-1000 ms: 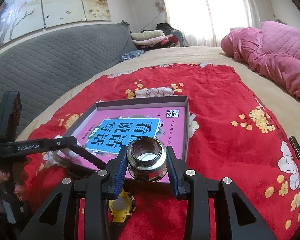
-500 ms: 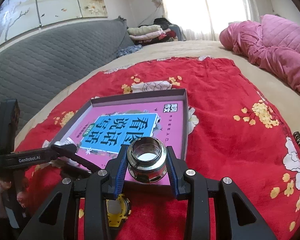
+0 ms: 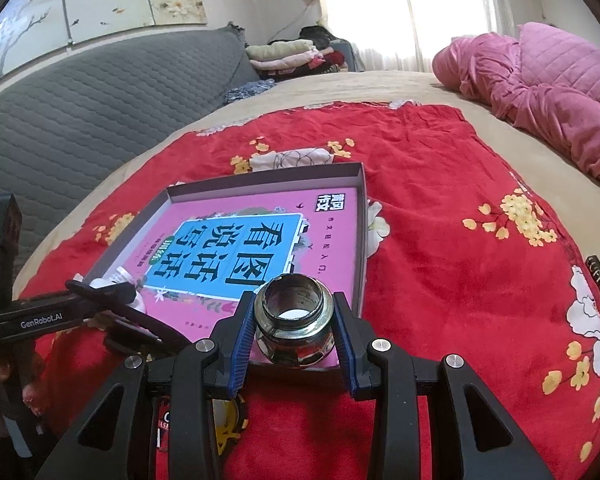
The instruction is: Organize rigid objects
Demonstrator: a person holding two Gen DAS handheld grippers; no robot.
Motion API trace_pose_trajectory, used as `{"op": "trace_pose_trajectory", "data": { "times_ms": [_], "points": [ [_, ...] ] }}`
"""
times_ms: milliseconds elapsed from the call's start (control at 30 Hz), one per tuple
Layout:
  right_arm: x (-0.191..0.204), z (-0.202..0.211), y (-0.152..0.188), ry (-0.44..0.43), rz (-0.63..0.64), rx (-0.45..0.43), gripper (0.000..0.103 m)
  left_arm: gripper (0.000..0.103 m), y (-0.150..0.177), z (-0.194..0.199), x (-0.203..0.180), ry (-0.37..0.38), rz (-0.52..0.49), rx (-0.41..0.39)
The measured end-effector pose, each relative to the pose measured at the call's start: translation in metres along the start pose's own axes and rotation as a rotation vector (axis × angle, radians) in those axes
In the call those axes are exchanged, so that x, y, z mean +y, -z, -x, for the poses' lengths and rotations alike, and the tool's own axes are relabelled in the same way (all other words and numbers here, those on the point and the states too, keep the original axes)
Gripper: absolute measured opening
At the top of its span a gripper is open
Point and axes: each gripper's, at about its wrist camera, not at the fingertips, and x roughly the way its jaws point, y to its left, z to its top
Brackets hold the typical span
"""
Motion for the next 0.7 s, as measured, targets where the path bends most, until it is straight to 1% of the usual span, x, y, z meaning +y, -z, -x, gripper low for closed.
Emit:
{"op": "trace_pose_trajectory", "data": {
  "times_ms": [367,700],
  "points": [
    [0.000,-0.009,-0.002,0.013,0.015,-0.004,0.038,0.042,0.001,-0.003,-0.002,-0.023,-0.029,-0.006],
    [-0.002,-0.014,0.000,0.007,-0.002,0.038,0.038,0.042,0.002,-0.003,-0.003,-0.022,-0.036,-0.006]
  ]
}}
